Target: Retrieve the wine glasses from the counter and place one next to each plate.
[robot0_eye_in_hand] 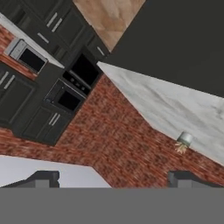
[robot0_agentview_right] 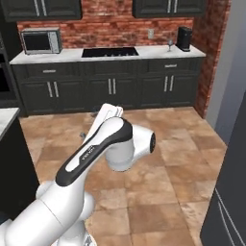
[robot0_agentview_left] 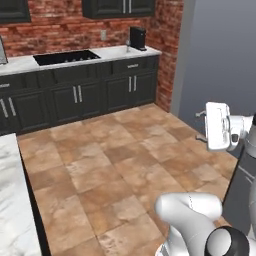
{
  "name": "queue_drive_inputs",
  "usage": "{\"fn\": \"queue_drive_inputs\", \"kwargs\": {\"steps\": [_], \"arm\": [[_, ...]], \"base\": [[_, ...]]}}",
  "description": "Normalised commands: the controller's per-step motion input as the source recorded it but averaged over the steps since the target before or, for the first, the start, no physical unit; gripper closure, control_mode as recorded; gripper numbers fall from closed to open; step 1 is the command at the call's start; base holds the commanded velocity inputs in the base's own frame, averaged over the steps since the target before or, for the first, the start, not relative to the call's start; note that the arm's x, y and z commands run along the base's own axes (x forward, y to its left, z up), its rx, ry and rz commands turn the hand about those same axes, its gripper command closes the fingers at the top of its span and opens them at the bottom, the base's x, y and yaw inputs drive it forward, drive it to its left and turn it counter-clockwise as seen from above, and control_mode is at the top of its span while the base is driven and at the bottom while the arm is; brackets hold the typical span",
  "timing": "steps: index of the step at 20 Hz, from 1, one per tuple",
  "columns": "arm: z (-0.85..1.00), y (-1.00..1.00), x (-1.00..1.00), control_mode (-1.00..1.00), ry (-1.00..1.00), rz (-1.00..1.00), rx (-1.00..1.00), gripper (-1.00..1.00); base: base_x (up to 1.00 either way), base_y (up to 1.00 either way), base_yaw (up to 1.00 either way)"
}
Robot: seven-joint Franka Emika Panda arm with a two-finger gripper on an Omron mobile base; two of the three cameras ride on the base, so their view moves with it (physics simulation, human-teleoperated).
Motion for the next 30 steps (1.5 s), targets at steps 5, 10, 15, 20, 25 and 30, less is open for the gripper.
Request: {"fn": "queue_drive_inputs", "kwargs": {"steps": [5, 10, 15, 20, 25, 30], "arm": [[0.0, 0.0, 0.0, 1.0, 0.0, 0.0, 0.0, -1.0], [0.0, 0.0, 0.0, 1.0, 0.0, 0.0, 0.0, -1.0], [0.0, 0.0, 0.0, 1.0, 0.0, 0.0, 0.0, -1.0], [0.0, 0.0, 0.0, 1.0, 0.0, 0.0, 0.0, -1.0], [0.0, 0.0, 0.0, 1.0, 0.0, 0.0, 0.0, -1.0], [0.0, 0.0, 0.0, 1.0, 0.0, 0.0, 0.0, -1.0]], "base": [[1.0, 0.0, 0.0], [1.0, -0.25, 0.0], [1.0, -0.3, 0.0], [1.0, -0.18, 0.0], [1.0, -0.18, 0.0], [1.0, -0.21, 0.0]]}}
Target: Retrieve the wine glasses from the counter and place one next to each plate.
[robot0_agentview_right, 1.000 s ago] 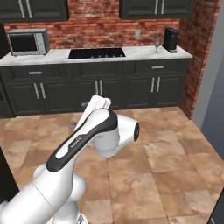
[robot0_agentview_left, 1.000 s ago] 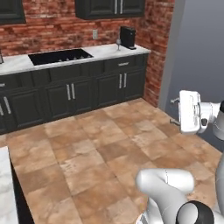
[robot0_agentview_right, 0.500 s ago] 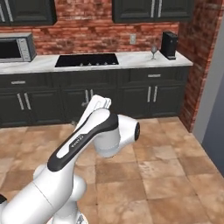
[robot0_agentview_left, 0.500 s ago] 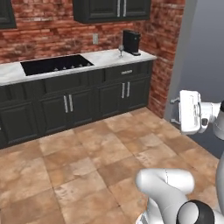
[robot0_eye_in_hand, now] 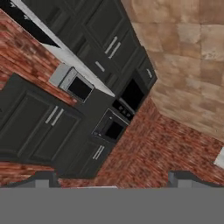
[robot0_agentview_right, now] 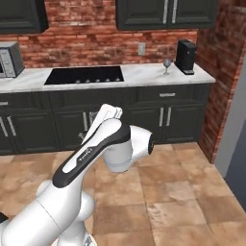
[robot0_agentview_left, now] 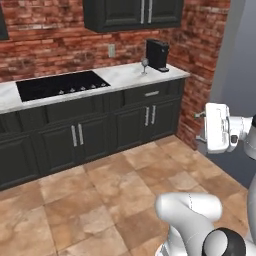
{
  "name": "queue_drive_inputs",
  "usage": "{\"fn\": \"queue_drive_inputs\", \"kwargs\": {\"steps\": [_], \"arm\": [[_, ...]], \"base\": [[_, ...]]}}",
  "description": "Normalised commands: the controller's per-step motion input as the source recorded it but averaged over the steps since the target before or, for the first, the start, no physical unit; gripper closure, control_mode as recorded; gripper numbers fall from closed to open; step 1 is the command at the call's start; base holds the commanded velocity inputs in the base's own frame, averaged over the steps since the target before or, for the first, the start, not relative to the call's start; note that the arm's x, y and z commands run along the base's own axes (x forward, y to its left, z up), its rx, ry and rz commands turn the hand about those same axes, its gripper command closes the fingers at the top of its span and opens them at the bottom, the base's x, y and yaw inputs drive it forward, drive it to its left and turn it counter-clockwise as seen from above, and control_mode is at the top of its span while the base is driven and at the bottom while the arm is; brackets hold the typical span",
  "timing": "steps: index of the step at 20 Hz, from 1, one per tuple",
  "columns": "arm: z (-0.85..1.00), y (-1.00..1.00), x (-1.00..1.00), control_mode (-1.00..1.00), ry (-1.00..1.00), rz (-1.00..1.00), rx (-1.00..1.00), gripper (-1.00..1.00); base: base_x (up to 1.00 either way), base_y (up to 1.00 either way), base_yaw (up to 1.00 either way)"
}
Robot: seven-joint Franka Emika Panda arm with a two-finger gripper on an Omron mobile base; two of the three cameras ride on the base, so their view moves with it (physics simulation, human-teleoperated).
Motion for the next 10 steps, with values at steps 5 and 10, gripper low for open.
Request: {"fn": "queue_drive_inputs", "kwargs": {"steps": [5, 10], "arm": [[0.0, 0.0, 0.0, 1.0, 0.0, 0.0, 0.0, -1.0], [0.0, 0.0, 0.0, 1.0, 0.0, 0.0, 0.0, -1.0]], "base": [[1.0, -0.15, 0.0], [1.0, -0.09, 0.0]]}}
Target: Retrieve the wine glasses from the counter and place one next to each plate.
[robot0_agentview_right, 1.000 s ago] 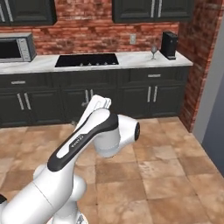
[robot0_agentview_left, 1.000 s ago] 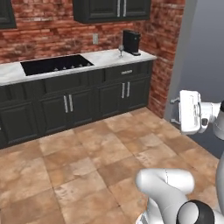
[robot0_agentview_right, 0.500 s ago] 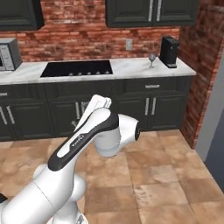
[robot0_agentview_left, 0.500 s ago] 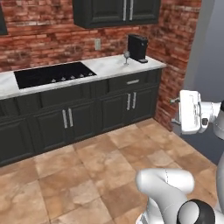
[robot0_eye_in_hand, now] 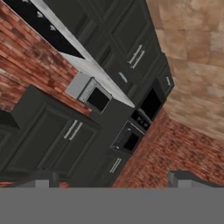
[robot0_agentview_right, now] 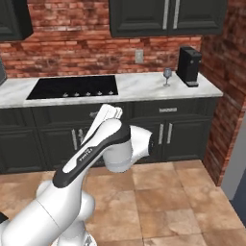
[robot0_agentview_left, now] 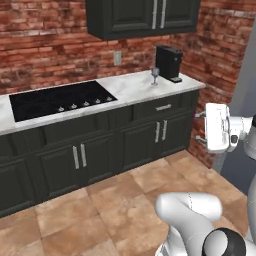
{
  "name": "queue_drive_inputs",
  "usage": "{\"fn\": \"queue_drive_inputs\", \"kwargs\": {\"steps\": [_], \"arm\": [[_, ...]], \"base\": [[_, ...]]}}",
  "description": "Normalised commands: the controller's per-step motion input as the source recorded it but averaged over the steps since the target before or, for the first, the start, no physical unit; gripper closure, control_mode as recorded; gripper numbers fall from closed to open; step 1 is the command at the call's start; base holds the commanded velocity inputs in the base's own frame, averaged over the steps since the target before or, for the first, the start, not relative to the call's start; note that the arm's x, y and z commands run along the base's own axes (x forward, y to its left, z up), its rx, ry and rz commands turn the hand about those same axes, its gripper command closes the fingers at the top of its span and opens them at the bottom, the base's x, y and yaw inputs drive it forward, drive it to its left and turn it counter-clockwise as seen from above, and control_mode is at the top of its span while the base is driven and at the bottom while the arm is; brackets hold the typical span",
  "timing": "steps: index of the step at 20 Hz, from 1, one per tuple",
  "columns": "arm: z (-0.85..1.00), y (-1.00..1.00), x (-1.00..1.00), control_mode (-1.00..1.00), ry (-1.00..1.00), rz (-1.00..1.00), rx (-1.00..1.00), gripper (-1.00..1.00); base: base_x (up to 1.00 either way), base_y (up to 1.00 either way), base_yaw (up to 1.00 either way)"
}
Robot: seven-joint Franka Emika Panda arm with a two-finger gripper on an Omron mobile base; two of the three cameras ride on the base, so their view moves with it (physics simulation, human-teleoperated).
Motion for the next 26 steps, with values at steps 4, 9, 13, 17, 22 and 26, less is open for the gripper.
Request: {"fn": "queue_drive_inputs", "kwargs": {"steps": [4, 9, 13, 17, 22, 26], "arm": [[0.0, 0.0, 0.0, 1.0, 0.0, 0.0, 0.0, -1.0], [0.0, 0.0, 0.0, 1.0, 0.0, 0.0, 0.0, -1.0], [0.0, 0.0, 0.0, 1.0, 0.0, 0.0, 0.0, -1.0], [0.0, 0.0, 0.0, 1.0, 0.0, 0.0, 0.0, -1.0], [0.0, 0.0, 0.0, 1.0, 0.0, 0.0, 0.0, -1.0], [0.0, 0.0, 0.0, 1.0, 0.0, 0.0, 0.0, -1.0]], "base": [[1.0, -0.06, -0.03], [0.98, 0.0, -0.21], [0.7, 0.0, -0.32], [0.53, 0.0, -0.33], [0.24, -0.02, -0.19], [0.51, -0.14, -0.09]]}}
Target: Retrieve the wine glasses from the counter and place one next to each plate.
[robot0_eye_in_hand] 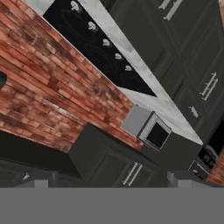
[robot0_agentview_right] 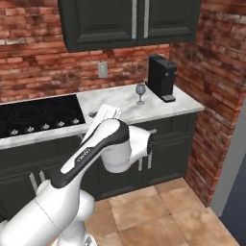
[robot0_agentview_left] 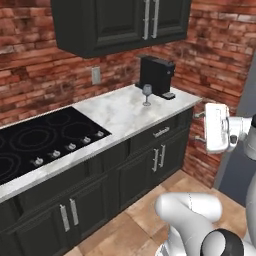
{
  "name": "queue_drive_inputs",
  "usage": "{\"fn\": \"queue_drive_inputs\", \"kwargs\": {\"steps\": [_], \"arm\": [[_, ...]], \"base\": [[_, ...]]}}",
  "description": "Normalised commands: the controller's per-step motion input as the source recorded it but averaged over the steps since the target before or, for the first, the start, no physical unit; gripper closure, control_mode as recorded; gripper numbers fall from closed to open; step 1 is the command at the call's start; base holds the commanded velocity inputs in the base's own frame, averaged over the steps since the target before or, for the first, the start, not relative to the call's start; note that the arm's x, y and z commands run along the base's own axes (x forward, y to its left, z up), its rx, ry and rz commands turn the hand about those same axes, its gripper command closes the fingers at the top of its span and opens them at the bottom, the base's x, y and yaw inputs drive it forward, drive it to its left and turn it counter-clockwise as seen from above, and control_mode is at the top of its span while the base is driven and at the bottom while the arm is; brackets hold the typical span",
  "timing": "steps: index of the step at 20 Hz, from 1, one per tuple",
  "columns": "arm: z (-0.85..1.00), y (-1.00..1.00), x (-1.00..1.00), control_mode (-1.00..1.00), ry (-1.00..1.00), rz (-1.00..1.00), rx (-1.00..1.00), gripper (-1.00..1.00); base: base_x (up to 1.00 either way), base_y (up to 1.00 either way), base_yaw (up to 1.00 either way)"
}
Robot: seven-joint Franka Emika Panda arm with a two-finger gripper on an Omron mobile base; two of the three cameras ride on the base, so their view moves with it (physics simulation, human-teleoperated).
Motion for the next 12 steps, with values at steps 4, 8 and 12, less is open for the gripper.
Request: {"fn": "queue_drive_inputs", "kwargs": {"steps": [4, 8, 12], "arm": [[0.0, 0.0, 0.0, 1.0, 0.0, 0.0, 0.0, -1.0], [0.0, 0.0, 0.0, 1.0, 0.0, 0.0, 0.0, -1.0], [0.0, 0.0, 0.0, 1.0, 0.0, 0.0, 0.0, -1.0]], "base": [[1.0, -0.17, 0.0], [1.0, -0.26, 0.0], [1.0, -0.4, 0.0]]}}
